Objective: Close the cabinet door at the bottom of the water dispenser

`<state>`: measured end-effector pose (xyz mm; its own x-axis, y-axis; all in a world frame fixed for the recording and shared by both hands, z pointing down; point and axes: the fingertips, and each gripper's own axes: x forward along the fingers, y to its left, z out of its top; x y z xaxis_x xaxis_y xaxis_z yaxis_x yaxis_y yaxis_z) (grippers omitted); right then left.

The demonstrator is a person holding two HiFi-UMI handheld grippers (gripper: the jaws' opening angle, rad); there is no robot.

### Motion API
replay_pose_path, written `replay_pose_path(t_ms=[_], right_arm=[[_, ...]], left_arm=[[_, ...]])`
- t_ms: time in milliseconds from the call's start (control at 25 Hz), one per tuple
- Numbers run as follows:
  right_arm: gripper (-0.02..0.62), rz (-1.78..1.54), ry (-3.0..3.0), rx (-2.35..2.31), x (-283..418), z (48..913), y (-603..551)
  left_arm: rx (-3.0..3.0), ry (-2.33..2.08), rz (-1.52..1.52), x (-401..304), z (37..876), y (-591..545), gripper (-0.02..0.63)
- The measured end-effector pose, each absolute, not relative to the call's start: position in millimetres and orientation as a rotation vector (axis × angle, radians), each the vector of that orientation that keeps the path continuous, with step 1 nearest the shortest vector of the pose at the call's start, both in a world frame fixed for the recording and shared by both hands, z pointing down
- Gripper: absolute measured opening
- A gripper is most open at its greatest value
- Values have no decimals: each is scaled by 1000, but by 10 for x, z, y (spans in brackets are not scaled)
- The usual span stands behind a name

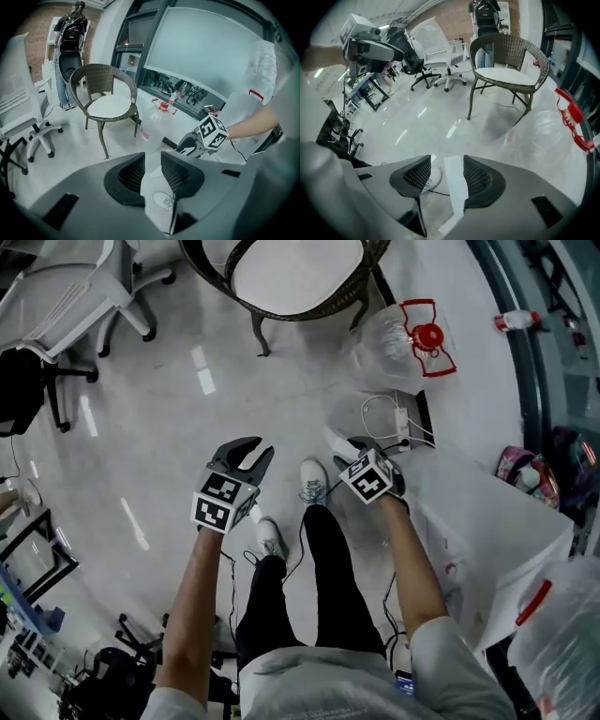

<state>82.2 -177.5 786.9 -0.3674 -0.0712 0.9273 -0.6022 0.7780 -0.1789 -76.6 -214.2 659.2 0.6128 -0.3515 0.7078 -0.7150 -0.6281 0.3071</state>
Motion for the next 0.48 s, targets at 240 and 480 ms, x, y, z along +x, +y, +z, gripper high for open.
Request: replay_pose_path(t_ms=[240, 480], right_arm=[[244, 538, -1770, 400, 896, 8397, -1776], [235, 533, -1748, 452, 893, 8529, -1744]], left_arm=[[2198, -811, 799, -744, 6970, -2171, 121], [2152, -805, 735, -802, 7098, -2055, 120]])
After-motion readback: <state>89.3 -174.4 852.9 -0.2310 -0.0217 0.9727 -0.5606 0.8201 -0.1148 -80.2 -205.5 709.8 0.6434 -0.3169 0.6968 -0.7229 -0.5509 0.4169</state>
